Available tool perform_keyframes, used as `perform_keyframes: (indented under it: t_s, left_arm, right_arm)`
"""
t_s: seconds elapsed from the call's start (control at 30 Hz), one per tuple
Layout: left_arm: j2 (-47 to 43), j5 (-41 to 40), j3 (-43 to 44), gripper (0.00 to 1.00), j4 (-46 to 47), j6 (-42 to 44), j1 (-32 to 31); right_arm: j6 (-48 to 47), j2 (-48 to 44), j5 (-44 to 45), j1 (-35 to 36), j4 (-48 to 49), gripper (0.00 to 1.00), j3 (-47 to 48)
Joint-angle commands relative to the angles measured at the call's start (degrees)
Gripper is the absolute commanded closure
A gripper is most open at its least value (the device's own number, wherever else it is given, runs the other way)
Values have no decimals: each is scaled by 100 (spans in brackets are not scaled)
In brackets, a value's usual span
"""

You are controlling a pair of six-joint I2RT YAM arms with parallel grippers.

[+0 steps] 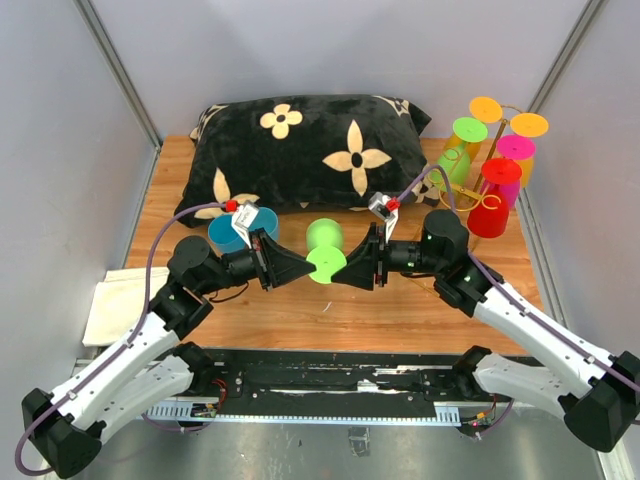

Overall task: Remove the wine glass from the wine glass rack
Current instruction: Place the wine glass at the center of the board.

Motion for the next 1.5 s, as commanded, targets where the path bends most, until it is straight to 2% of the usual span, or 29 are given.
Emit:
perform_keyframes:
  t_s: [0.0, 0.07, 0.17, 0.4, 0.47, 0.6, 0.7, 0.77, 0.87, 1.0, 1.07, 1.17, 1.23, 1.33, 1.47]
  left_arm:
    - [-162, -145, 82, 100, 0, 266, -20]
    - [-196, -236, 142, 99, -179, 346, -28]
    - [-282, -315, 151, 100, -309, 432, -29]
    - [-371, -422, 137, 98, -485, 433, -29]
    - [-364, -421, 138, 89, -515, 400, -30]
    - [-431, -699, 290, 53, -916, 521, -29]
    - [-558, -1518, 637, 35, -1733, 731, -29]
    - [-612, -1971, 893, 27, -2229, 899, -29]
    - [-682, -2435, 1201, 16, -2747, 1053, -29]
    - [-714, -2705, 1465, 12, -3073, 1098, -28]
    - [-692, -2760, 1545, 9, -3148, 1058, -29]
    - [-648, -2691, 1620, 7, -3164, 984, -29]
    - [-609, -2451, 1604, 14, -3055, 1000, -29]
    - [-336, -1958, 1638, 17, -3087, 1051, -29]
    - [259, -1345, 1810, 13, -3327, 1125, -29]
  right_arm:
    - [102, 168, 187, 264, 222, 68, 306]
    - [283, 270, 128, 303, 474, 73, 313]
    - [366, 375, 81, 348, 697, 74, 309]
    - [463, 506, -20, 407, 908, 89, 304]
    - [351, 471, 56, 426, 875, 99, 263]
    - [-125, 281, 356, 513, 671, 99, 119]
    - [-980, 15, 773, 651, 414, 99, -104]
    - [-1739, -164, 1232, 887, 424, 99, -403]
    - [-3435, -326, 1816, 1455, 399, 99, -862]
    - [-6275, -394, 1757, 2230, -292, 99, -1159]
    - [-7288, -461, 1918, 2504, -410, 99, -1391]
    - [-7924, -490, 2235, 2599, -357, 99, -1651]
    - [-8203, -510, 2325, 2615, -295, 99, -1785]
    - [-8336, -549, 2363, 2613, 47, 99, -2026]
    - [-8337, -590, 2297, 2617, -212, 99, -1993]
